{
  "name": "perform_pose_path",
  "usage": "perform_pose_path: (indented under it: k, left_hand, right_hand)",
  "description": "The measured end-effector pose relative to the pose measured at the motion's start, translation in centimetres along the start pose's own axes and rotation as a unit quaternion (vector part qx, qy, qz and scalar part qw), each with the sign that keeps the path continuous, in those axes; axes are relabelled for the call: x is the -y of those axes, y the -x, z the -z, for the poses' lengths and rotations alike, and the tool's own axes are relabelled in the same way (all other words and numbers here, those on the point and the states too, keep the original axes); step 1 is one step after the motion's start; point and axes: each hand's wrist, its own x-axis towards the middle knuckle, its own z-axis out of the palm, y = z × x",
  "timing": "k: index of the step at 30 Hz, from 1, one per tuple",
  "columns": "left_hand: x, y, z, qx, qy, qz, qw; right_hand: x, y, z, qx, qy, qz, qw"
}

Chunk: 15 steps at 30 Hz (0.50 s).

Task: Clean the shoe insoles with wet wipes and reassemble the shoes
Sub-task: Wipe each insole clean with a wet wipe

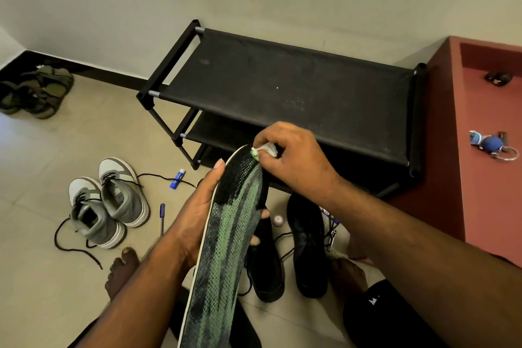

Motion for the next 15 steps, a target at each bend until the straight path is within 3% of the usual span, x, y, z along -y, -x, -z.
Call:
perform_pose_path:
  k: [15]
  left_hand:
    - [-0.3,0.4,1.2,-0.056,-0.006,-0.057,0.997]
  right_hand:
    - [1.1,0.2,-0.7,0.123,-0.068,0.031,0.990]
